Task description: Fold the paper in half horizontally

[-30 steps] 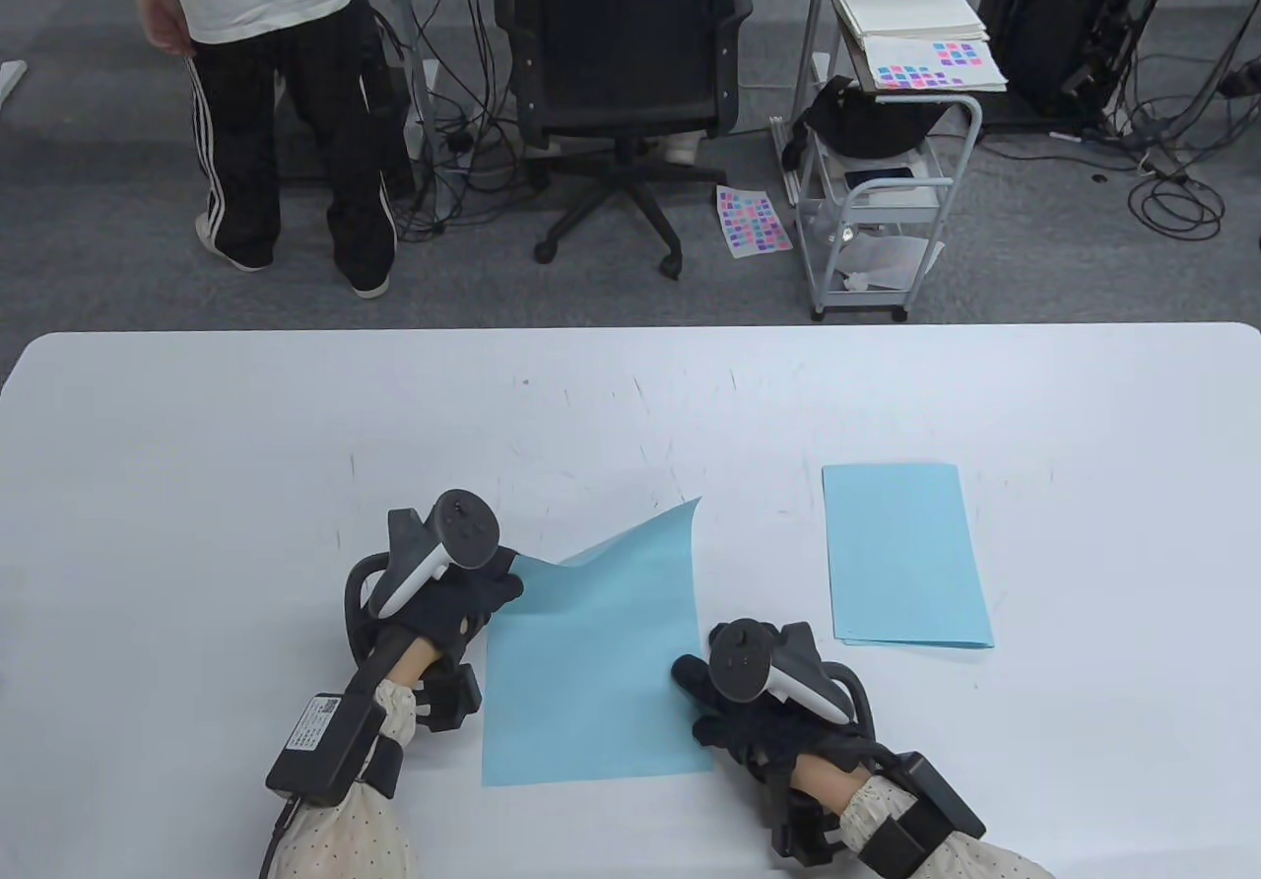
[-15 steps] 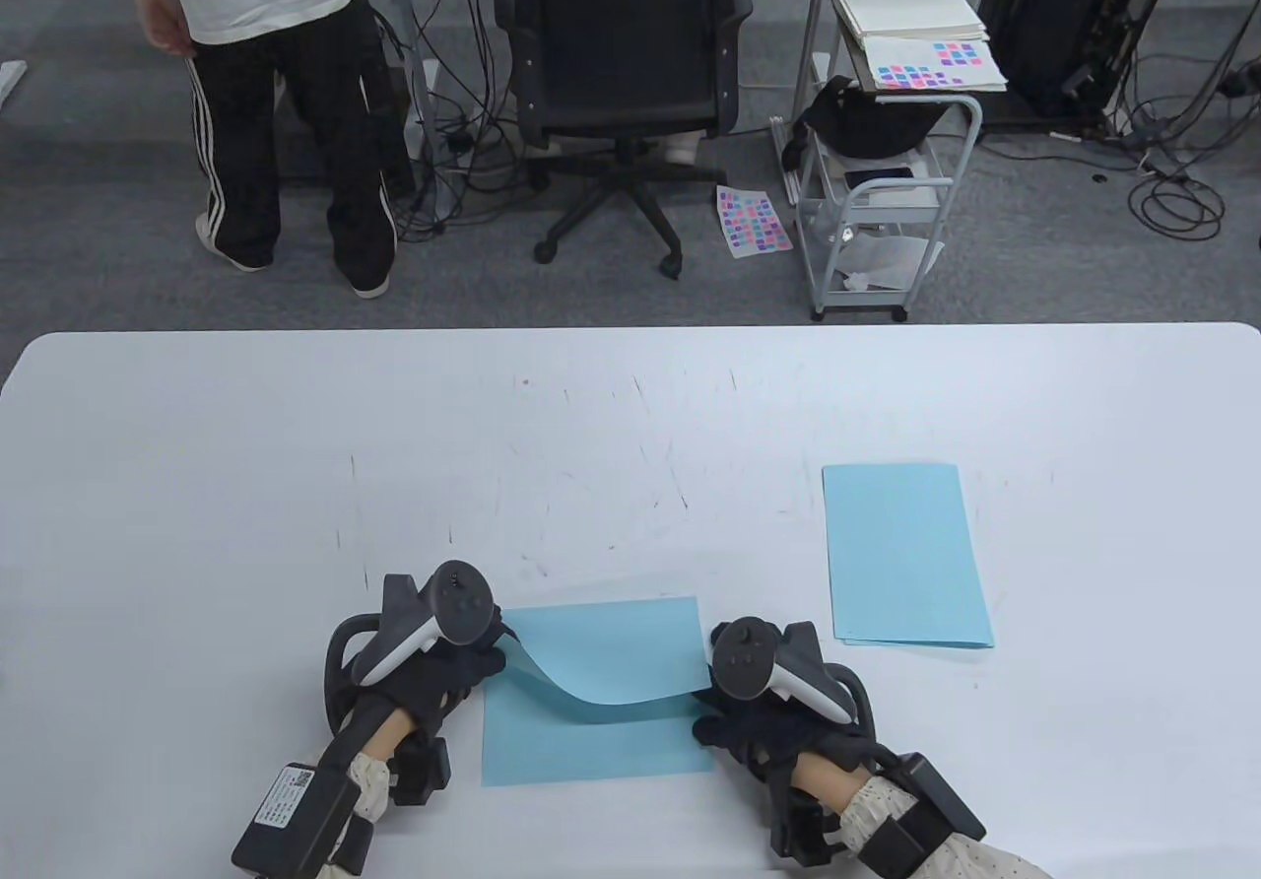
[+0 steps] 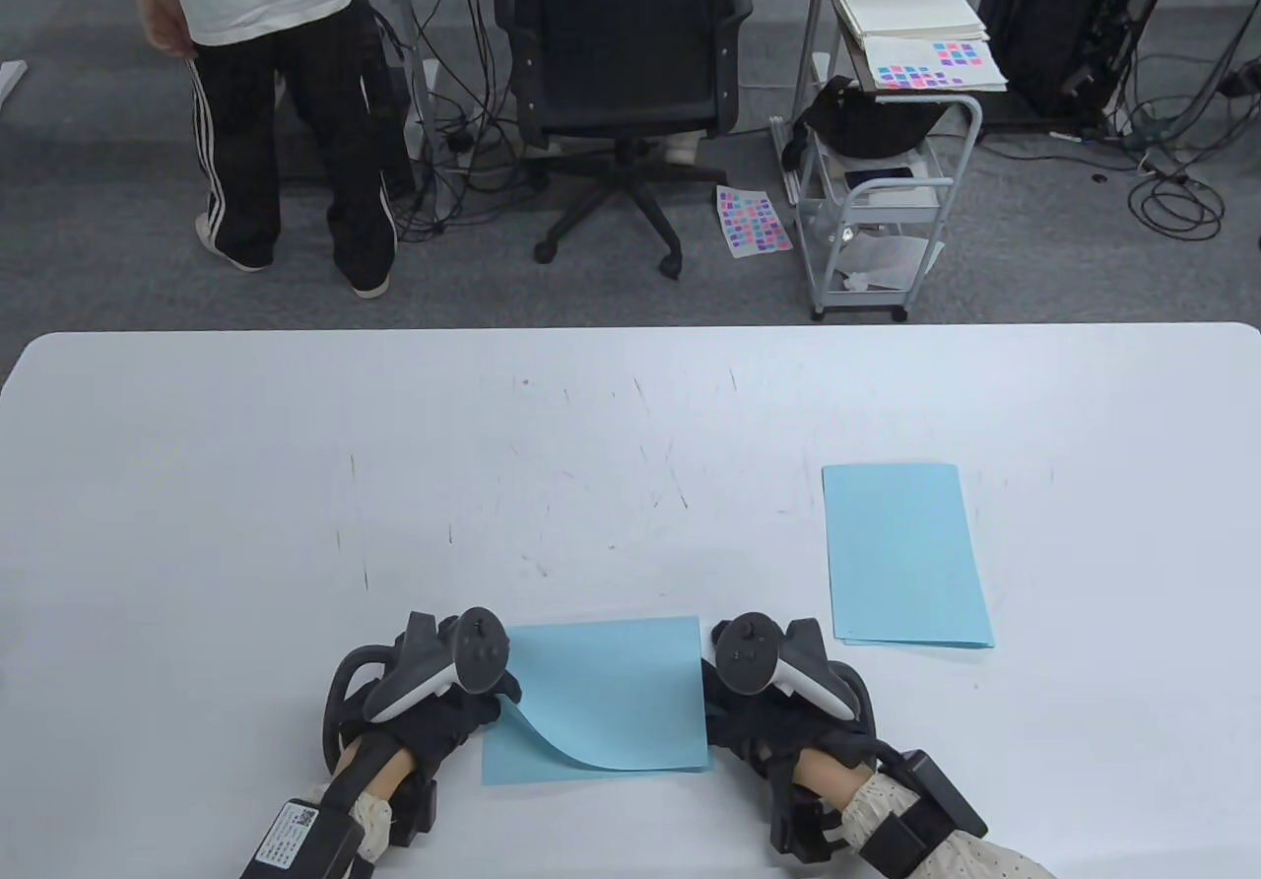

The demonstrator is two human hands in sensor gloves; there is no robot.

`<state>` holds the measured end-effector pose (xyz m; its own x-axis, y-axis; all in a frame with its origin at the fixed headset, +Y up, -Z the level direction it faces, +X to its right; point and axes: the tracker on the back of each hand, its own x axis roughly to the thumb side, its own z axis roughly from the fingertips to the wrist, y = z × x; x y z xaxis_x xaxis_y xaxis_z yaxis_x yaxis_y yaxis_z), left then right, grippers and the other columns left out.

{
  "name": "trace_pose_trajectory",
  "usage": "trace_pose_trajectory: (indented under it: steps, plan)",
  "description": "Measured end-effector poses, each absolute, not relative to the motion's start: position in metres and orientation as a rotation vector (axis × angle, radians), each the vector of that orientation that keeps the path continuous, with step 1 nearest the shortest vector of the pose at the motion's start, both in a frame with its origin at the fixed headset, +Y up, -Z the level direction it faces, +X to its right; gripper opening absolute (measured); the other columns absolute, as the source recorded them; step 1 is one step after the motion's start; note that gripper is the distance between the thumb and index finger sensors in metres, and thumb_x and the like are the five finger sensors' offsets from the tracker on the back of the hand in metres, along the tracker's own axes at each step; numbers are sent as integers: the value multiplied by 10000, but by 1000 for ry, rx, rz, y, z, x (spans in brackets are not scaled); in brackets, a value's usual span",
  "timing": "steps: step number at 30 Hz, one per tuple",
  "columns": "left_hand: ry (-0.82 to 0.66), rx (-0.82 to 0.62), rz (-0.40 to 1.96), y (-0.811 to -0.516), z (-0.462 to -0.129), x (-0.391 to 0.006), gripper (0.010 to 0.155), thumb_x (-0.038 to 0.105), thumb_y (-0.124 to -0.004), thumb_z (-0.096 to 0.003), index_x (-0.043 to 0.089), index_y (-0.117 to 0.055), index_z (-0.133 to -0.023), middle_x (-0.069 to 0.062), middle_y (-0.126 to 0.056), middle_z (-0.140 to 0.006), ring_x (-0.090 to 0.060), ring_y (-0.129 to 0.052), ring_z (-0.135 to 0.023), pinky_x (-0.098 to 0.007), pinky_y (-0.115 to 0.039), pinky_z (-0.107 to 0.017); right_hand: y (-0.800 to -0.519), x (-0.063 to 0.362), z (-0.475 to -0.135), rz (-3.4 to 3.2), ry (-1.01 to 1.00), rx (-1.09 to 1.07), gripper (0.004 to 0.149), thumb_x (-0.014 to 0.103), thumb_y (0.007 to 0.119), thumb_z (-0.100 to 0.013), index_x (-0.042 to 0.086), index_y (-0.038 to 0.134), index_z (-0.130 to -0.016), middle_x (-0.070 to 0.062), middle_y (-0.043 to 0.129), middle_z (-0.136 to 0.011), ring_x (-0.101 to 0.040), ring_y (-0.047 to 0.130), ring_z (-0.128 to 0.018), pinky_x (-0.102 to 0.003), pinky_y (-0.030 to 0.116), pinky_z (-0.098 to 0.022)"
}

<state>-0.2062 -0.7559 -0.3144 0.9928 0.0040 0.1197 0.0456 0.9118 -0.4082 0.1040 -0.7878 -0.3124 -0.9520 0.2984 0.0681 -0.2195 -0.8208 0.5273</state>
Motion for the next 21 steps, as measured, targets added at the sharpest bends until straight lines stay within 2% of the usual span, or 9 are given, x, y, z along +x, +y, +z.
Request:
trace_pose_trajectory:
  steps: [6,12,14,16,19,21]
  plan:
    - [-112,-433,-32,-759,-312,-207,447,389,-796,-406,571,-768,-813,324,-617,-1093,-108,-504,-1141,-509,-464,-866,-788,104,-313,2756,768,214,652,438,719,-465,512,381,-1018,91,79,-1172,-350,-49,-1037,-657,69,-717]
    - [-119,-440,-47,-758,-311,-207,494,264,-774,-439,581,-747,-816,324,-611,-1087,-99,-558,-1130,-505,-481,-864,-788,104,-313,2755,767,215,653,437,719,-465,512,380,-1018,92,78,-1172,-349,-49,-1037,-658,74,-717]
    - [-118,-453,-39,-758,-310,-207,490,289,-776,-435,576,-729,-830,315,-596,-1092,-106,-557,-1132,-510,-475,-865,-788,104,-313,2756,767,215,653,438,719,-465,513,380,-1017,90,78,-1172,-348,-49,-1037,-658,73,-717]
    - [-105,-470,-12,-762,-309,-207,485,377,-799,-409,563,-700,-846,308,-569,-1095,-109,-547,-1134,-513,-468,-866,-788,104,-313,2756,766,214,652,437,719,-465,512,381,-1018,93,80,-1172,-349,-47,-1038,-657,73,-718]
    - [-114,-484,-20,-765,-307,-205,610,503,-834,-331,541,-608,-897,285,-507,-1112,-131,-484,-1148,-520,-447,-870,-788,104,-313,2756,767,214,653,437,719,-464,512,382,-1017,93,78,-1172,-348,-50,-1037,-656,71,-718]
    - [-126,-472,-66,-766,-306,-202,687,524,-851,-302,538,-549,-920,273,-482,-1119,-137,-474,-1151,-523,-444,-871,-788,104,-313,2756,766,214,653,438,718,-464,513,380,-1017,92,78,-1172,-347,-49,-1038,-656,71,-718]
